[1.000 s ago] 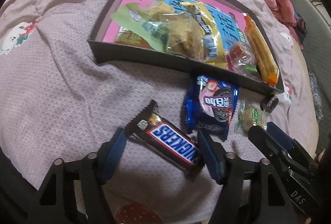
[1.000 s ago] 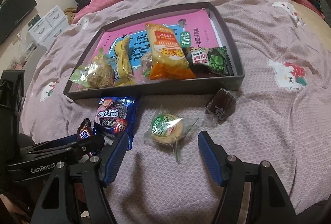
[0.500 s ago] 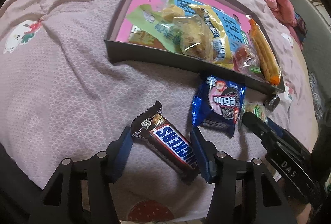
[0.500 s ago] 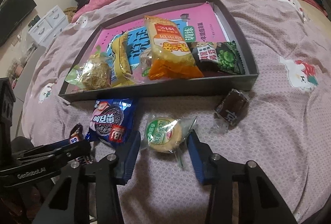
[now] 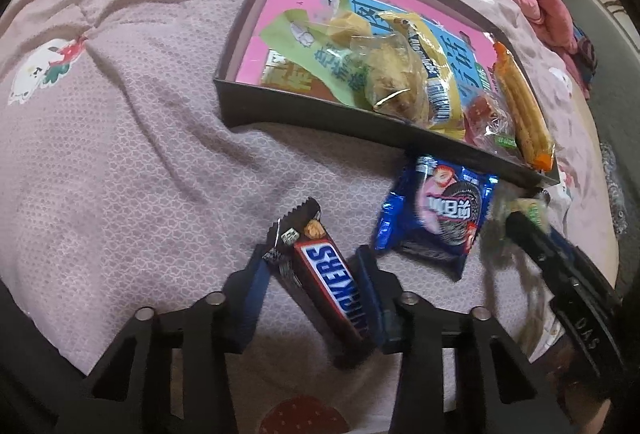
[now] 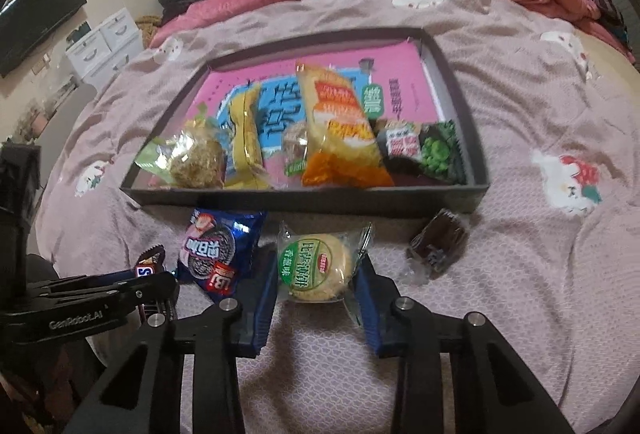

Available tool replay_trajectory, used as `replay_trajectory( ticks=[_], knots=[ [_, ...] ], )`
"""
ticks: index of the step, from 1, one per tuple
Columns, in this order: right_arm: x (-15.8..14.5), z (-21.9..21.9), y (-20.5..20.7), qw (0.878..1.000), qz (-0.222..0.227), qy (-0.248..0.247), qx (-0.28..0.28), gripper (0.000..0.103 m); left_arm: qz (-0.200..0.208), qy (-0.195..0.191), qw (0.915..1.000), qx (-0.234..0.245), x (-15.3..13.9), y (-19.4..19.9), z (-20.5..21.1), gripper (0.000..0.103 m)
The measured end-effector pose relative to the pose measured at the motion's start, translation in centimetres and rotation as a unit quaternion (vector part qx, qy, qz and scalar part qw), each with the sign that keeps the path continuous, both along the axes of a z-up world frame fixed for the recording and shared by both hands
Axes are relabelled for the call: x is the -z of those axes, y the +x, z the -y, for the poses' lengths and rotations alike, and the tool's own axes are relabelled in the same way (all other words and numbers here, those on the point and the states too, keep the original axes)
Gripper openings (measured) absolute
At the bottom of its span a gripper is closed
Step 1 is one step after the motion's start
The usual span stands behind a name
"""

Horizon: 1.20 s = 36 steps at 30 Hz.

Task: Organize snacks
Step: 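Close the left gripper on the Snickers bar while the right closes on the round cake, then carry the Snickers into the tray with the left gripper while the right places the cake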

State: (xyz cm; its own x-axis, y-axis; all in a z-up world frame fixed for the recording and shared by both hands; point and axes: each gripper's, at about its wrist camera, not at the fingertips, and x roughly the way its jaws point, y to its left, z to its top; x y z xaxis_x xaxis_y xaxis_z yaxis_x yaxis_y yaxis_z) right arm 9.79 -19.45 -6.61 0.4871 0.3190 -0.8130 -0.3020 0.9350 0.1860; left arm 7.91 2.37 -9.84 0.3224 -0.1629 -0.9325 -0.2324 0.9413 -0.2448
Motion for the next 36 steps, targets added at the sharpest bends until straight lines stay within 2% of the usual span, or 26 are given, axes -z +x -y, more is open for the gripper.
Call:
replay_trajectory(
  ticks=[8, 14, 25, 36],
  knots=[
    [-1.6, 0.0, -0.8, 0.999, 0.03, 0.022, -0.012, 0.037, 0.011, -0.017, 0.9998, 0.004, -0.6, -0.5, -1.0, 0.033],
    [-2.9, -0.3, -1.5, 0.997, 0.059, 0.032, -0.027, 0.037, 0.022, -0.024, 0.9995, 0.0, -1.2, -0.5, -1.2, 0.031],
    [-3.9, -0.4, -1.9, 0.995, 0.082, 0.043, -0.035, 0.037, 0.063, -0.015, 0.9978, 0.014, -3.6, -0.9, -0.8, 0.029],
    [-5.2, -0.5, -2.3, 0.991, 0.117, 0.052, -0.041, 0.037, 0.138, 0.006, 0.9901, 0.025, -7.5, -1.2, -0.4, 0.028]
  ],
)
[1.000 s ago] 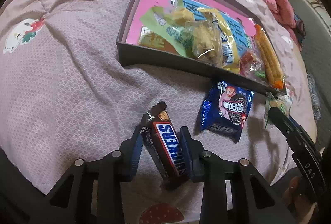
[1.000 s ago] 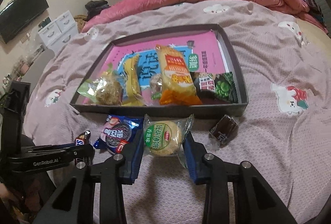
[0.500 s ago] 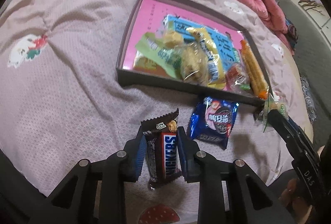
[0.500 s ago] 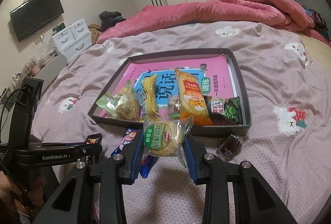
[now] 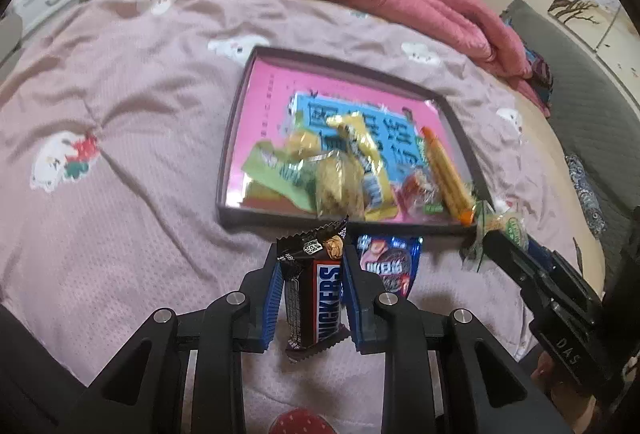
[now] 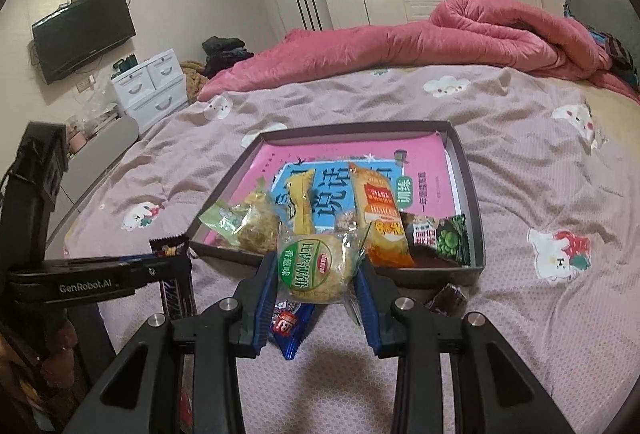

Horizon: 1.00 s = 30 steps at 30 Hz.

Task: Organize snacks
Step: 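Carry the Snickers into the tray with the left gripper while the right places the cake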

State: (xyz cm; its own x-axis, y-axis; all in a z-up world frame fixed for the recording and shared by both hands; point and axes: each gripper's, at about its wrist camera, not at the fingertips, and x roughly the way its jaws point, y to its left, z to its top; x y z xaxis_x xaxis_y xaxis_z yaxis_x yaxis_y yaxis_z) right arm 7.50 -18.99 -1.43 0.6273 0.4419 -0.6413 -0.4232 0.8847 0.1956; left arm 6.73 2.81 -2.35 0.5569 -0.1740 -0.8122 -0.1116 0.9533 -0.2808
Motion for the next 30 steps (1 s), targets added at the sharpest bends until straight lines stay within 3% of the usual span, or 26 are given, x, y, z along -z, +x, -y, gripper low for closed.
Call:
replay_trajectory(
  ticks=[17, 30],
  knots=[
    [-1.4, -0.4, 0.0, 0.999, 0.04, 0.001, -0.004, 0.037, 0.066, 0.032, 0.9973, 0.005, -3.4, 0.7, 0.0, 0.028],
    [-2.3, -0.5, 1.4, 0.998, 0.062, -0.003, 0.005, 0.037, 0.079, 0.035, 0.9962, -0.008, -3.8, 2.6, -1.4, 0.028]
  ],
)
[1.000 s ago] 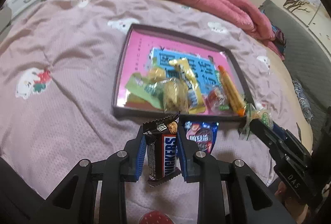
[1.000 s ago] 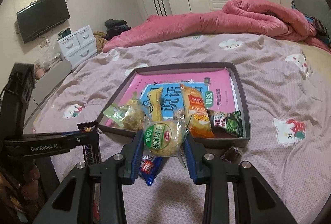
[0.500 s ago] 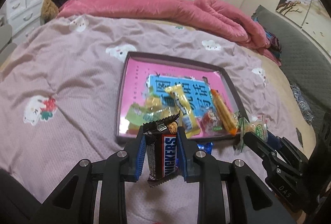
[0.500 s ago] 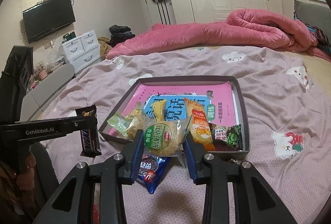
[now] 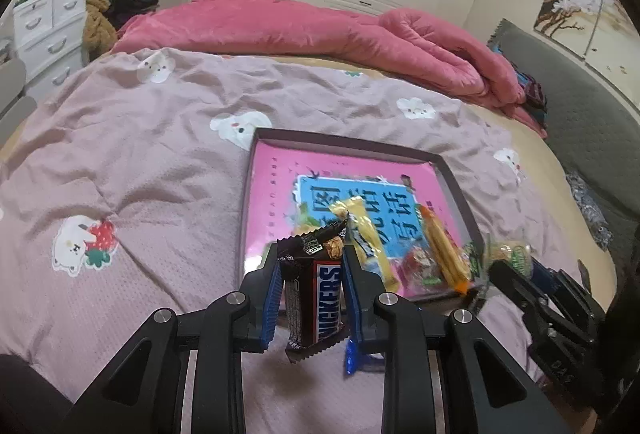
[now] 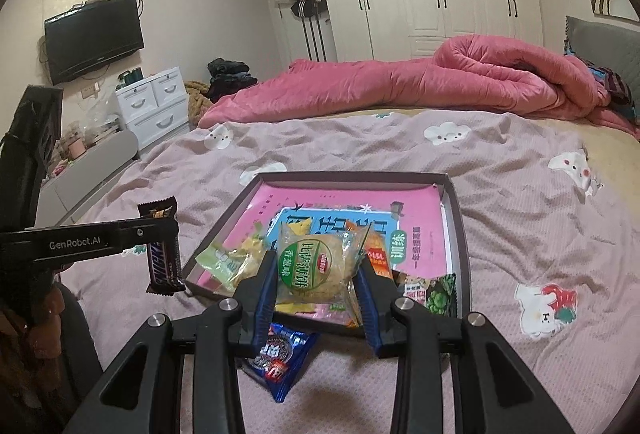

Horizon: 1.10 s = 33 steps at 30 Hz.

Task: Organize snacks
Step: 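Carry the Snickers into the tray with the left gripper while the right places the cake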

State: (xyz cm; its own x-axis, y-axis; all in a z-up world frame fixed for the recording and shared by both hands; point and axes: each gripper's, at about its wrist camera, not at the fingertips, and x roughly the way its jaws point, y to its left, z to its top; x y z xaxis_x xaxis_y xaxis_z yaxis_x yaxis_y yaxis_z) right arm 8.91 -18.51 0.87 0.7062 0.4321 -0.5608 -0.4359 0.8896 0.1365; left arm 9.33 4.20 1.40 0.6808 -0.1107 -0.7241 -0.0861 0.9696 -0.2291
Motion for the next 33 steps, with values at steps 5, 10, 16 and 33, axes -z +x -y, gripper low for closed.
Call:
replay_trajectory(
  ticks=[5, 10, 16, 33],
  knots=[
    [-0.1, -0.1, 0.7, 1.0, 0.002, 0.003, 0.006, 0.037, -0.004, 0.0, 1.0, -0.008, 0.6, 1.0, -0.9, 0.028],
    [-0.1, -0.6, 1.5, 1.0, 0.001, 0.005, 0.002, 0.037, -0.007, -0.001, 0.9999, -0.009, 1.5, 1.9, -1.2, 0.028],
    [0.7, -1.5, 2.7, 1.0, -0.008, 0.003, -0.003, 0.037, -0.012, -0.009, 0.9999, 0.002, 3.0, 3.0, -1.2, 0.028],
    [4.9, -4.4, 5.8, 0.996, -0.075, -0.029, -0.027, 0.038, -0.034, -0.017, 0.9992, 0.013, 5.8, 5.1, -1.2, 0.029]
  ],
)
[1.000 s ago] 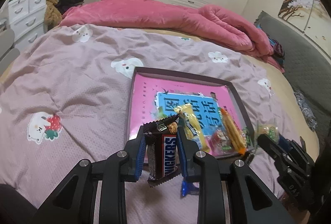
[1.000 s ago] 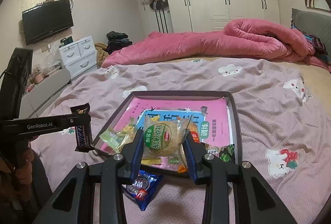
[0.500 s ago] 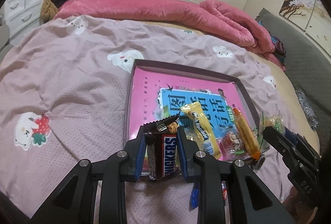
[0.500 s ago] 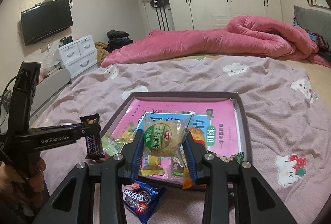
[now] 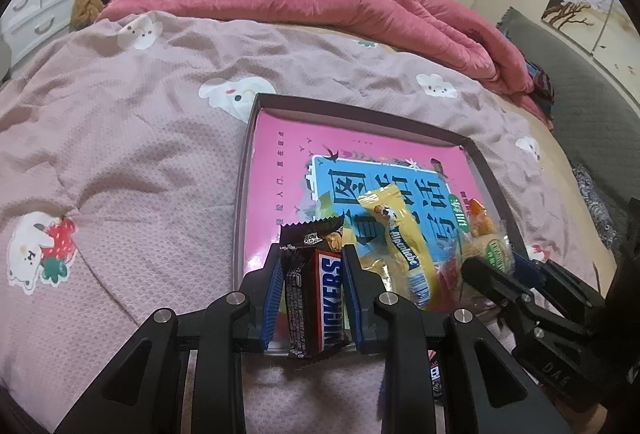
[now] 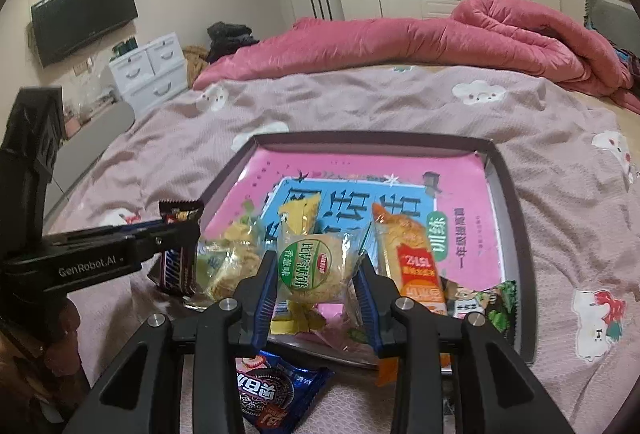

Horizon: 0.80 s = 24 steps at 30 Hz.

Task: Organize snacks
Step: 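Carry the Snickers into the tray with the left gripper while the right places the cake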

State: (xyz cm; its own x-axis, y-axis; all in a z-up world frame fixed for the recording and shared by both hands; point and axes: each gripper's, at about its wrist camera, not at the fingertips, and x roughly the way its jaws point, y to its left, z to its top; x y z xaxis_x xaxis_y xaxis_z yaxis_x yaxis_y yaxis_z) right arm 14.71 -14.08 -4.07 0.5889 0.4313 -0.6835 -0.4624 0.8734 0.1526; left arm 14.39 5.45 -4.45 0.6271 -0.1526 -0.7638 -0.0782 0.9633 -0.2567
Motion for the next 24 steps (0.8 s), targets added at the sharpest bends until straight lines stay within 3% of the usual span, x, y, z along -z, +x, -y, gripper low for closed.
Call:
replay_trajectory(
  ticks=[13, 24],
  knots=[
    [0.6, -0.1, 0.2, 1.0, -0.012, 0.002, -0.004, 0.041, 0.003, -0.002, 1.0, 0.004, 0.5, 0.9, 0.0, 0.029],
    [-0.7, 1.1, -0.7, 1.0, -0.002, 0.019, 0.005, 0.047, 0.008, -0.011, 0.9999, -0.001, 0.1, 0.9, -0.5, 0.033]
  ],
)
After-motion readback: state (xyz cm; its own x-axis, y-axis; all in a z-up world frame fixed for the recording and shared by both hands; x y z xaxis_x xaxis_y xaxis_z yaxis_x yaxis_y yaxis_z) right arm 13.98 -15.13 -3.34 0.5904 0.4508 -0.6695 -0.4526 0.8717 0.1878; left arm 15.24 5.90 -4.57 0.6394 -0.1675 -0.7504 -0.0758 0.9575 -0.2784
